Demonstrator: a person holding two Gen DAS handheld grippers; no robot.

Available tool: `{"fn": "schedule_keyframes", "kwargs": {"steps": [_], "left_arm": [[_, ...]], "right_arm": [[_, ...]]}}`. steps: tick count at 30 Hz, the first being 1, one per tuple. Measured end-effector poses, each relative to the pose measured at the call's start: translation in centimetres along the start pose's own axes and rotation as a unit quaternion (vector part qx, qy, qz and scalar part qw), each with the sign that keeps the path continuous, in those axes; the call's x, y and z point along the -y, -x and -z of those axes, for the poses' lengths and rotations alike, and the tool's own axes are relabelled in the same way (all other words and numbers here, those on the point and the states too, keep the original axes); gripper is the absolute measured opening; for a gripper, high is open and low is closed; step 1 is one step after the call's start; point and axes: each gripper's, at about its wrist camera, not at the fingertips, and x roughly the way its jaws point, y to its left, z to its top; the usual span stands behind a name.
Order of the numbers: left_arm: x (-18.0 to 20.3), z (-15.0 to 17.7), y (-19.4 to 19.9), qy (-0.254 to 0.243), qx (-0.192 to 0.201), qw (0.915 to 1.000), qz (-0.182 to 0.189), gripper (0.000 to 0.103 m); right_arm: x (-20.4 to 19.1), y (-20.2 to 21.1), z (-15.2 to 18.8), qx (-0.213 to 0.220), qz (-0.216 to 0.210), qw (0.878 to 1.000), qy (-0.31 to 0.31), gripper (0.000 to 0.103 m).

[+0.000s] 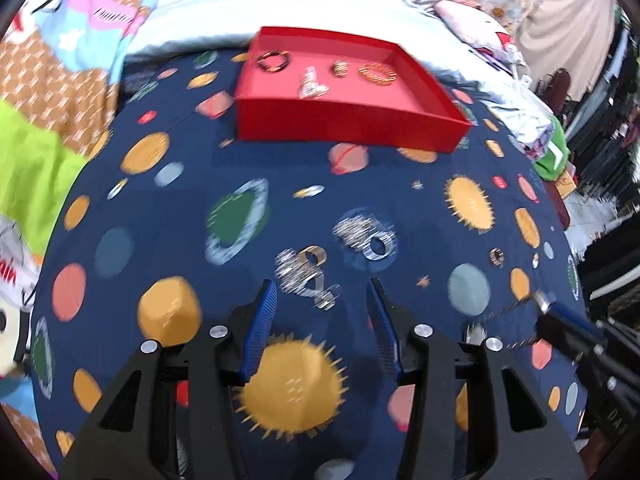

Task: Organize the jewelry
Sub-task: 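Grasp the silver watch with the right tool while the left tool grasps a silver ring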

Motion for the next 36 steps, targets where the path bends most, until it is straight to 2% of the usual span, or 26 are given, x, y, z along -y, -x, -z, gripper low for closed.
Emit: {"fn": "schedule_keyframes", "kwargs": {"steps": [6, 8, 14, 18, 19, 21, 31, 36], "left_arm": [[3.1, -1.1, -2.8, -0.037, -0.006, 0.9989, 0.029, 0.041], [3.5, -1.2, -3.7, -0.042, -0.011, 0.9987, 0.029, 0.036], [3.4, -1.3, -5.2, -0.043, -0.02, 0.9985, 0.027, 0.03], [3.6, -1.7, -5.6, -0.046, -0.009, 0.9986, 0.024, 0.029], [3.6, -1.7, -5.7, -0.047, -0.007, 0.9986, 0.024, 0.028], [3.9, -1.8, -5.8, -0.053, -0.007, 0.9983, 0.025, 0.019], [3.9, -1.0, -4.8, -0.047, -0.02, 0.9977, 0.045, 0.019], [3.4, -0.9, -2.6, -0.036, -0.007, 0.9982, 0.047, 0.019]], "right_arm": [[1.1, 0.2, 0.3, 0.001, 0.001, 1.0, -0.016, 0.01], [1.3, 0.2, 0.2, 0.002, 0.0, 1.0, -0.019, 0.01], [1.5, -0.3, 0.1, 0.0, -0.005, 1.0, -0.025, 0.01], [1.6, -0.6, 0.1, -0.003, -0.008, 1.0, -0.026, 0.01], [1.6, -0.7, 0.1, -0.003, -0.008, 1.0, -0.027, 0.01], [1.7, -0.7, 0.1, -0.004, -0.008, 1.0, -0.027, 0.01], [1.9, -0.8, -0.2, 0.0, -0.012, 0.999, -0.03, 0.01], [1.7, 0.1, -0.6, 0.011, -0.015, 0.999, -0.028, 0.01]]}}
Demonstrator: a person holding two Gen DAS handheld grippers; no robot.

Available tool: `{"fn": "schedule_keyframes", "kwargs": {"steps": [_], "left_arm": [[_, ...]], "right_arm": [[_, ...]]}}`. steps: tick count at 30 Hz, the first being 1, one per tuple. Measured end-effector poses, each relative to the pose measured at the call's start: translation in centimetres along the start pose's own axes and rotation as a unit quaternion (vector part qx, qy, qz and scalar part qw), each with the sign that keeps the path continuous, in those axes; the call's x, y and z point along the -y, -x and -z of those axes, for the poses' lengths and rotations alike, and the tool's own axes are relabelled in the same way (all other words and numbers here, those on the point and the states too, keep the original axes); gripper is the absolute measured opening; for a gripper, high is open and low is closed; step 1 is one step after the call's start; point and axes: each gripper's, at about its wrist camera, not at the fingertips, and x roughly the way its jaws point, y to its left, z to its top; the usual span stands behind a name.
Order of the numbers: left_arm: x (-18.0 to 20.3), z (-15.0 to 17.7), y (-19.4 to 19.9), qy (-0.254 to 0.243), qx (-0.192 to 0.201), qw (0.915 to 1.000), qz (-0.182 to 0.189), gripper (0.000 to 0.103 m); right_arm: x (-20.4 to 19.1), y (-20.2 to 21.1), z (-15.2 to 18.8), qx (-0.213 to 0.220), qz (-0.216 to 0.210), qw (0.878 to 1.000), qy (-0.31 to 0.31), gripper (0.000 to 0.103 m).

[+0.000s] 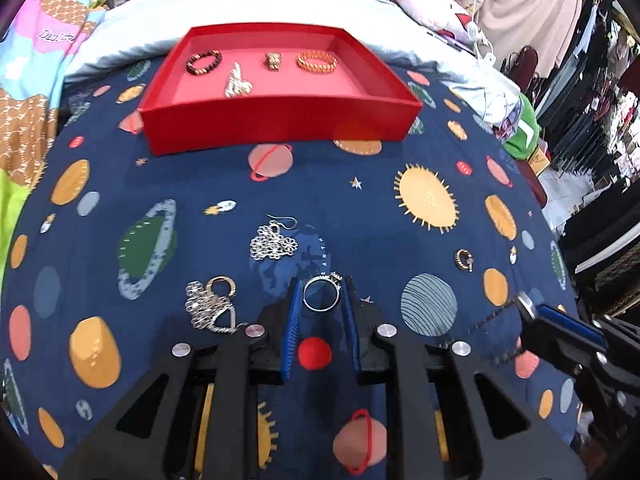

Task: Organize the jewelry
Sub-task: 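Grasp the silver watch with the right tool while the left tool grasps a silver ring, then carry the silver watch and ring into the red tray and release both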

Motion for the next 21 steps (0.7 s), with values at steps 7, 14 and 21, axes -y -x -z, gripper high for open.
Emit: {"fn": "schedule_keyframes", "kwargs": {"steps": [7, 14, 21], "left_arm": [[-0.9, -0.3, 3.3, 0.012, 0.02, 0.9997, -0.007, 0.019], [-1.7, -2.1, 5.0, 0.015, 0.04, 0.999, -0.01, 0.019], [-2.9, -6.2, 4.6, 0.013, 0.059, 0.9978, -0.028, 0.019]], "right_arm": [[-0.2, 1.5, -1.0, 0.021, -0.003, 1.0, 0.005, 0.01], [-0.7, 1.7, -3.3, 0.039, -0.003, 0.999, 0.022, 0.01], [-1.2, 0.5, -9.3, 0.073, 0.005, 0.996, 0.05, 0.01]]}}
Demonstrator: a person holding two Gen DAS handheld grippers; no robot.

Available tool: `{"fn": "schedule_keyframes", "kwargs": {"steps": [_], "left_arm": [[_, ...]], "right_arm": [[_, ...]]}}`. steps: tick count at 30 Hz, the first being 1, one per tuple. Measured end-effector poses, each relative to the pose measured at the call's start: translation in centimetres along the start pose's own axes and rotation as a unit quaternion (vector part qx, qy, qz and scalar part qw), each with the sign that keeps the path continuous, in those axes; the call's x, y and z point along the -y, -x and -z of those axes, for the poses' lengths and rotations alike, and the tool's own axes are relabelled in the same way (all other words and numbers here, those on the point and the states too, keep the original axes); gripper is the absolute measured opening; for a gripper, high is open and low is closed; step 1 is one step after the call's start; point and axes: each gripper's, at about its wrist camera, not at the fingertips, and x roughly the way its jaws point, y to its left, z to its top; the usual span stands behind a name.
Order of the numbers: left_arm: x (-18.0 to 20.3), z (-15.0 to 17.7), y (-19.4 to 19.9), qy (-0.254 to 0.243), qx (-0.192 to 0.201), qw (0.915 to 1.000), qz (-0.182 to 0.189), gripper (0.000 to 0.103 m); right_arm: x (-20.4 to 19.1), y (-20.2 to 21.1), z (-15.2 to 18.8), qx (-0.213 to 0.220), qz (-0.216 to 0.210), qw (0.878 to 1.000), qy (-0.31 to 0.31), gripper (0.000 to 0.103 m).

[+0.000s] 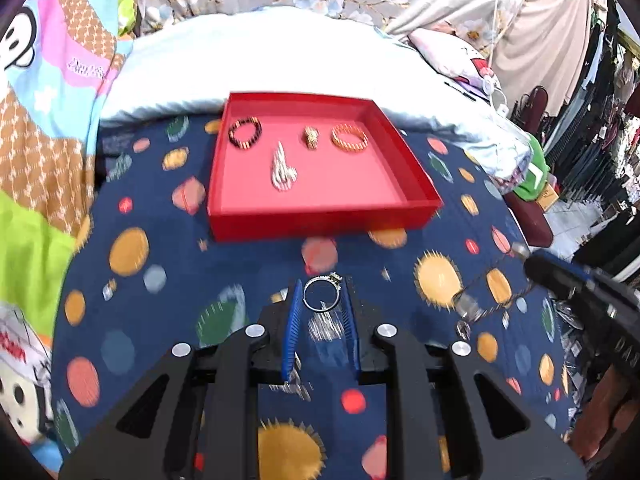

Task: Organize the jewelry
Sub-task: 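Carry the silver watch and ring into the red tray and release both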

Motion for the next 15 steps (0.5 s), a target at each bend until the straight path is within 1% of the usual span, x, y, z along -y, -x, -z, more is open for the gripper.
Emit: {"fn": "schedule_keyframes", "kwargs": {"steps": [4, 5, 6, 8, 10, 11, 13, 15], "left_arm": [[-0.9, -3.4, -1.3, 0.002, 0.012, 0.9999, -0.011, 0.019], [-1.0, -4.1, -1.6, 0.0, 0.016, 0.9998, -0.014, 0.015], [-1.2, -5.1, -2.2, -0.003, 0.019, 0.9997, -0.018, 0.014], [-1.5, -6.8, -3.4, -0.006, 0.02, 0.9994, -0.027, 0.014], [-1.9, -8.9, -4.9, -0.009, 0.021, 0.9993, -0.029, 0.014], [-2.2, -9.8, -5.8, -0.007, 0.021, 0.9991, -0.036, 0.014], [-2.5, -11.3, -7.3, -0.007, 0.019, 0.999, -0.038, 0.013], [-3.1, -12.4, -8.7, -0.003, 0.019, 0.9986, -0.049, 0.011]], "right_arm": [[0.2, -2.5, -4.7, 0.016, -0.006, 1.0, 0.007, 0.01], [0.1, -3.4, -5.8, 0.018, -0.006, 1.0, 0.01, 0.01], [0.0, -4.6, -7.3, 0.018, -0.008, 1.0, 0.013, 0.01], [-0.2, -6.5, -9.0, 0.015, -0.01, 1.0, 0.014, 0.01], [-0.4, -8.9, -10.7, 0.01, -0.009, 1.0, 0.016, 0.01], [-0.5, -10.1, -11.5, 0.007, -0.008, 1.0, 0.015, 0.01], [-0.5, -12.5, -12.5, 0.002, -0.009, 1.0, 0.011, 0.01], [-0.2, -14.3, -12.9, -0.003, -0.005, 1.0, 0.007, 0.01]]}}
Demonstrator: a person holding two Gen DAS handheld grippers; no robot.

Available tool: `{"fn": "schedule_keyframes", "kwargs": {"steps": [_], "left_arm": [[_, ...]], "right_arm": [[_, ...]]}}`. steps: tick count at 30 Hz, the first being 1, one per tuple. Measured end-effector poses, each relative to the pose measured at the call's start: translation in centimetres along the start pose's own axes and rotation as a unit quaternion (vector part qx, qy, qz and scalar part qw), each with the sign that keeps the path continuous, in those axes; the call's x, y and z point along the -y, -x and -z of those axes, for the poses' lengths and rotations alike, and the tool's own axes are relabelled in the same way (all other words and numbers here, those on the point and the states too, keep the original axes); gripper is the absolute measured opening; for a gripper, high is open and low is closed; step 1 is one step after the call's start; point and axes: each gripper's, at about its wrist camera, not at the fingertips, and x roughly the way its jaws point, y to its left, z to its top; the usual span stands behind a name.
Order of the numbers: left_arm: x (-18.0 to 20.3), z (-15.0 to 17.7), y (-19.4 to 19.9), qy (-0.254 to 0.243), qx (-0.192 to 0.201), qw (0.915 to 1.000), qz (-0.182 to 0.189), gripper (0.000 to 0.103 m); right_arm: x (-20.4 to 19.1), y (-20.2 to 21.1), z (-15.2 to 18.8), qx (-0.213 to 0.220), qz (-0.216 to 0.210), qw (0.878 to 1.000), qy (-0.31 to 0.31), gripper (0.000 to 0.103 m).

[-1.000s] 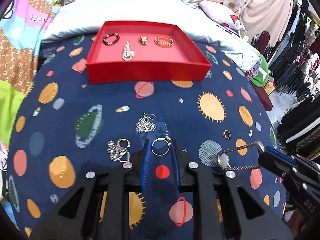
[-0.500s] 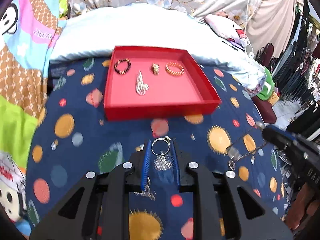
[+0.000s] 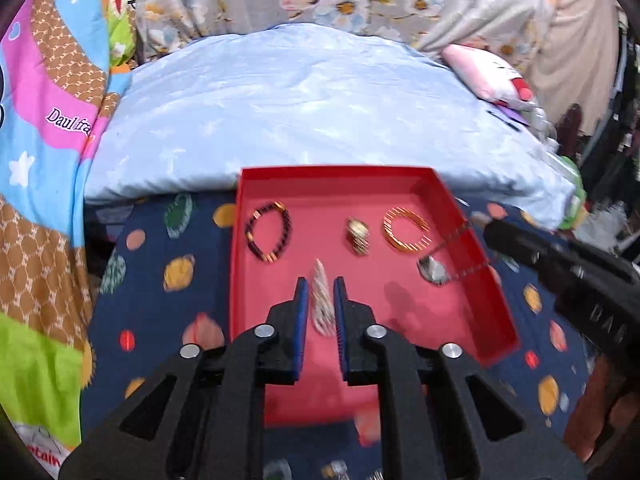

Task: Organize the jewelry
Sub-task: 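Carry the silver watch and ring into the red tray and release both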

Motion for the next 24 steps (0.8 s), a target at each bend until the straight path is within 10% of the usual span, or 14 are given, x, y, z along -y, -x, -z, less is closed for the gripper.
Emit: {"fn": "schedule_keyframes", "kwargs": {"steps": [8, 14, 24], "left_arm": [[-1.7, -0.2, -0.1, 0.023, 0.003, 0.9996, 0.015, 0.01], [-1.8, 5.0, 2.8, 0.025, -0.013, 0.999, 0.036, 0.032], [0.3, 14.0, 2.3, 0.0, -0.087, 0.9953, 0.041, 0.033]], "right_arm": [[1.8, -3.6, 1.3, -0.033, 0.012, 0.999, -0.018, 0.01], [2.3, -2.9, 2.2, -0.035, 0.012, 0.999, -0.018, 0.01], [2.6, -2.7, 2.7, -0.039, 0.018, 0.999, -0.017, 0.01]]}}
